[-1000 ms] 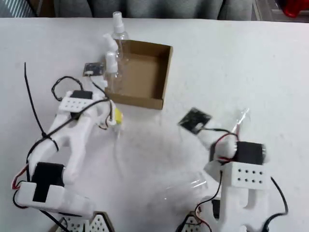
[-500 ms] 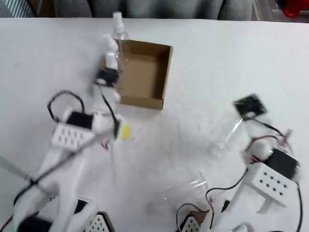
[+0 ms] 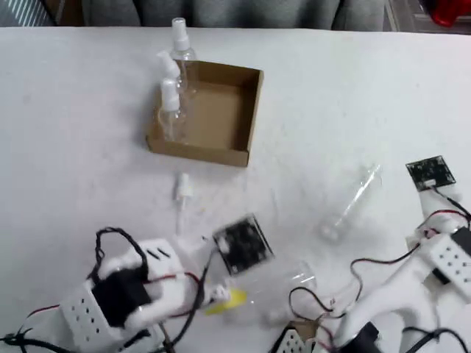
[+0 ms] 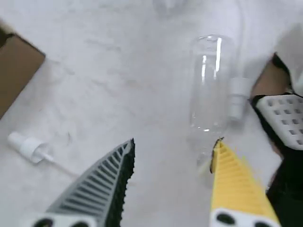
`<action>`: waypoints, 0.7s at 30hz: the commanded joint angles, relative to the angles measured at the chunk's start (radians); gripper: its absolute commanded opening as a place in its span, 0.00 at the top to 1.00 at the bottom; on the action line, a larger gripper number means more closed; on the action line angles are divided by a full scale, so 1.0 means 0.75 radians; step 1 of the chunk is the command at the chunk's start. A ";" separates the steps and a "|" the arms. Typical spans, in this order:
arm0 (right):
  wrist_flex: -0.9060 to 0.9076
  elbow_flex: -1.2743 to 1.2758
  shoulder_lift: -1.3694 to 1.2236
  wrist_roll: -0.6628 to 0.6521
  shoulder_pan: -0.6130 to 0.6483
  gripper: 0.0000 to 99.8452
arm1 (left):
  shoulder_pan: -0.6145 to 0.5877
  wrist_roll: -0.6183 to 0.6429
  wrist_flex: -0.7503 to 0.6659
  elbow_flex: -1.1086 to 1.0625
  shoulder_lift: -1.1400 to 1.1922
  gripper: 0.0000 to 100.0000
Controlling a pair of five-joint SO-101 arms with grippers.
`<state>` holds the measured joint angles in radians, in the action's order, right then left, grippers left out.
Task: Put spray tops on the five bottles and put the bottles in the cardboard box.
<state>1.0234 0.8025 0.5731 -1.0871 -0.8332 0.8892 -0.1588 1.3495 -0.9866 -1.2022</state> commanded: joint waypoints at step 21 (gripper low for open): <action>-0.038 -0.503 -0.566 -0.004 -0.095 0.99 | 0.500 0.004 -0.704 -0.350 0.312 0.75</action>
<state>1.0065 0.4772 0.1389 -1.0871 -0.9175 1.2482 -0.1588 0.9198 -1.2628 -1.1040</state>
